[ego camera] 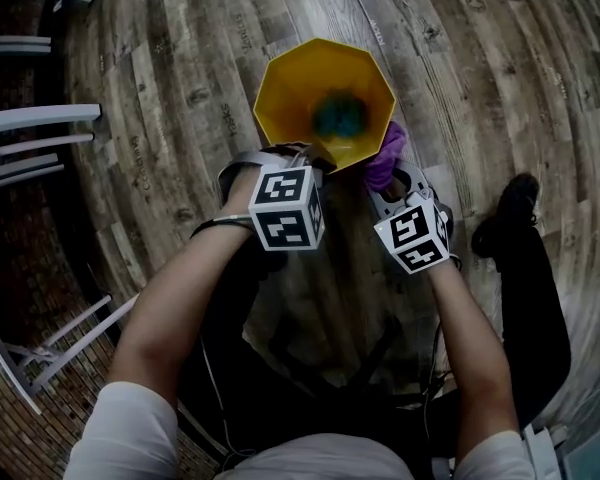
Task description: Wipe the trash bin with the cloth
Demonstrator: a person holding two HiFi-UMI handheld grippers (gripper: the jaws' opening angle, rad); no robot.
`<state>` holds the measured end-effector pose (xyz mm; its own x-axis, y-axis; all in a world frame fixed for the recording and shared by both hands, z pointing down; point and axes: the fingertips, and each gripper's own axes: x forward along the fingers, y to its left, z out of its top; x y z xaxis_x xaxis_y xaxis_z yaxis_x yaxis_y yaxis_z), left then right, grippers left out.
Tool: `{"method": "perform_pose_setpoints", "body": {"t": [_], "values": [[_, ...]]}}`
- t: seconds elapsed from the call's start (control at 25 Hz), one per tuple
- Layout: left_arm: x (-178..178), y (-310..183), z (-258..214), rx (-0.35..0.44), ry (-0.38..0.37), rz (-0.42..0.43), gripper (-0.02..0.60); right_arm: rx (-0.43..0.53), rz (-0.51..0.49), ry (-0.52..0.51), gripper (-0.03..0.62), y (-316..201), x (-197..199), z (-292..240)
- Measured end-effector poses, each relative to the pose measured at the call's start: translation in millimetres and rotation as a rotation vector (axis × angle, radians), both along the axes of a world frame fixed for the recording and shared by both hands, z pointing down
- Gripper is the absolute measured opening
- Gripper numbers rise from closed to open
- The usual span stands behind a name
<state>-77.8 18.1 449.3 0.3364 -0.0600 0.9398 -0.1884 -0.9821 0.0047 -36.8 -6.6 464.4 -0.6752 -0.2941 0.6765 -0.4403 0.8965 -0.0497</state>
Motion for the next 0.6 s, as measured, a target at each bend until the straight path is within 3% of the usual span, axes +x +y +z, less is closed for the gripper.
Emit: {"method": "perform_pose_setpoints", "body": {"t": [0.6], "values": [[-1,2,-4,0.001,0.011,0.025,0.028,-0.069,-0.017,0.049,0.107,-3,-11,62]]}}
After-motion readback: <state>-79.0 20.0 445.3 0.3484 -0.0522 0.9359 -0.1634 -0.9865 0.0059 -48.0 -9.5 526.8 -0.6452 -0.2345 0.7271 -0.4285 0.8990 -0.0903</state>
